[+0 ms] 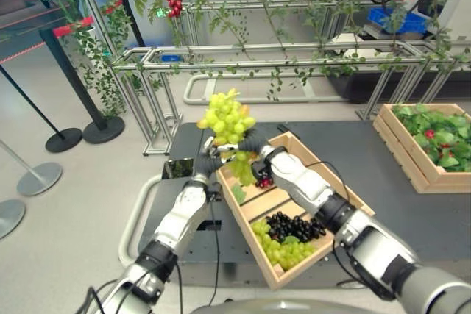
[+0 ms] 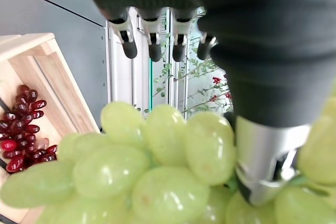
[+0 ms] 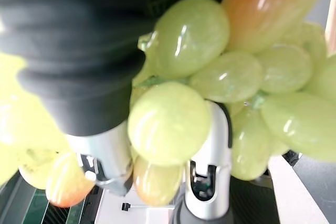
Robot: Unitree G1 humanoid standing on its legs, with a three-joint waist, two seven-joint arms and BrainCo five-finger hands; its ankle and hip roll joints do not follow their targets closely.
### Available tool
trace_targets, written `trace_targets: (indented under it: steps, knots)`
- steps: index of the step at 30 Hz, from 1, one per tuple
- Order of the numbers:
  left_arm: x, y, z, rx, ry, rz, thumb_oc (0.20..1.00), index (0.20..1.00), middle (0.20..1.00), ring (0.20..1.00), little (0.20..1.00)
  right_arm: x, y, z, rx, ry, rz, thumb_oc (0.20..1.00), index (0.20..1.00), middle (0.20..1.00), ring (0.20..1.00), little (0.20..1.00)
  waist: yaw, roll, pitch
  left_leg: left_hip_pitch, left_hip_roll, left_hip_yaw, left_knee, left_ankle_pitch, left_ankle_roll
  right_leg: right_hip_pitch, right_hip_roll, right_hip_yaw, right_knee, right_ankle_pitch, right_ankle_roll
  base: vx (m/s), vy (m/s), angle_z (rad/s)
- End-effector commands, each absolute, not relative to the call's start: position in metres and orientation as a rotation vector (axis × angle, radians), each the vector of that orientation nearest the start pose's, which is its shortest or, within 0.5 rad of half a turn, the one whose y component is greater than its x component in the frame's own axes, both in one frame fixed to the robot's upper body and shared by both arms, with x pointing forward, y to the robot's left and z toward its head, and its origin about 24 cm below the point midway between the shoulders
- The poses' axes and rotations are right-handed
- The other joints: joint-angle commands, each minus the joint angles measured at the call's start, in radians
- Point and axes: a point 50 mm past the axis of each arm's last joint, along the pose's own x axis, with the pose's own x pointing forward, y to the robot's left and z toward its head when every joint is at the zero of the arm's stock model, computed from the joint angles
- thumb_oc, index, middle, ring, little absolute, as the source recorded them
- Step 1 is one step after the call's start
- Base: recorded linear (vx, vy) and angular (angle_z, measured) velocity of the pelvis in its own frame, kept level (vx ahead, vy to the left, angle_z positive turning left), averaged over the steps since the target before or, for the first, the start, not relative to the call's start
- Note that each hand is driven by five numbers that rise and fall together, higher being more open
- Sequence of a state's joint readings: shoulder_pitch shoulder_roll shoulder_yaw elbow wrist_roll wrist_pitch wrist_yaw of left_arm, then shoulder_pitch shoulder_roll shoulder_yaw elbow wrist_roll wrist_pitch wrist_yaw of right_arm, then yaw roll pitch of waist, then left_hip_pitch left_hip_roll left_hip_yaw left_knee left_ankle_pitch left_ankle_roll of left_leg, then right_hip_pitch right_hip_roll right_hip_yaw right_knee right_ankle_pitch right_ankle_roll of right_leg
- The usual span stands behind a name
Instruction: Pick up the fruits from the basket on one side to the basket on the other side
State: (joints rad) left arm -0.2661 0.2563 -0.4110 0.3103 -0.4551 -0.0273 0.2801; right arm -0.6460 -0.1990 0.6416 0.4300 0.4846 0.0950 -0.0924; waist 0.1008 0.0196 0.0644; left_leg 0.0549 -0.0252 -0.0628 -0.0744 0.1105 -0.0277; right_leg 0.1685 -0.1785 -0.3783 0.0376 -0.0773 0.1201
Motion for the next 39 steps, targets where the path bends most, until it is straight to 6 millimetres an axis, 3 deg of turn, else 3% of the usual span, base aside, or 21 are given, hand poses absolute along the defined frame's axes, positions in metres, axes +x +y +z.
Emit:
trace_targets:
  steps: [1, 13, 24, 31, 35, 39]
  knots:
    - [0.316, 0.078, 0.067, -0.106, -0.002, -0.185, 1.0, 1.0, 1.0, 1.0, 1.0, 0.315, 0.042, 0.144, 0.066, -0.118, 0.749, 0.2, 0.2, 0.2, 0.2, 0.2, 0.005, -0.051, -0.001, -0.018, -0.01, -0.029, 0.124, -0.203, -0.035, -0.011, -0.096, -0.018, 0.024, 0.009, 0.051, 0.0, 0.0, 0.0]
    - [0.33, 0.074, 0.088, -0.181, -0.049, -0.07, 1.0, 1.0, 1.0, 1.0, 1.0, 0.282, 0.068, 0.152, 0.25, -0.129, 0.848, 0.2, 0.2, 0.2, 0.2, 0.2, -0.006, -0.046, 0.014, -0.026, -0.005, -0.022, 0.132, -0.205, -0.035, -0.032, -0.092, -0.004, 0.037, 0.004, 0.049, -0.01, -0.001, 0.0]
    - [0.346, 0.074, 0.113, -0.195, -0.099, -0.094, 1.0, 1.0, 1.0, 1.0, 1.0, 0.275, 0.076, 0.147, 0.172, -0.125, 0.92, 0.2, 0.2, 0.2, 0.2, 0.2, -0.018, -0.036, 0.002, -0.015, -0.003, -0.019, 0.133, -0.209, -0.038, -0.019, -0.092, -0.007, 0.033, 0.004, 0.049, 0.0, 0.0, 0.0]
    - [0.347, 0.068, 0.107, -0.085, -0.08, -0.166, 1.0, 1.0, 1.0, 1.0, 1.0, 0.28, 0.081, 0.158, 0.067, -0.17, 0.953, 0.2, 0.2, 0.2, 0.2, 0.2, -0.018, -0.042, -0.002, -0.008, -0.003, -0.016, 0.136, -0.213, -0.038, -0.012, -0.09, -0.004, 0.028, 0.005, 0.05, 0.0, 0.0, 0.0]
    - [0.35, 0.067, 0.101, -0.095, -0.046, -0.104, 1.0, 1.0, 1.0, 1.0, 1.0, 0.279, 0.084, 0.167, 0.187, -0.178, 0.916, 0.2, 0.2, 0.2, 0.2, 0.2, -0.024, -0.044, -0.001, -0.006, -0.003, -0.011, 0.144, -0.219, -0.036, -0.011, -0.09, 0.0, 0.032, 0.003, 0.05, 0.02, 0.0, 0.0]
    - [0.354, 0.068, 0.103, -0.067, -0.051, -0.081, 1.0, 1.0, 1.0, 1.0, 1.0, 0.272, 0.087, 0.172, 0.184, -0.211, 0.945, 0.2, 0.2, 0.2, 0.2, 0.2, -0.031, -0.044, 0.003, -0.009, -0.002, -0.008, 0.154, -0.223, -0.036, -0.016, -0.09, 0.005, 0.039, -0.002, 0.048, 0.0, 0.0, -0.01]
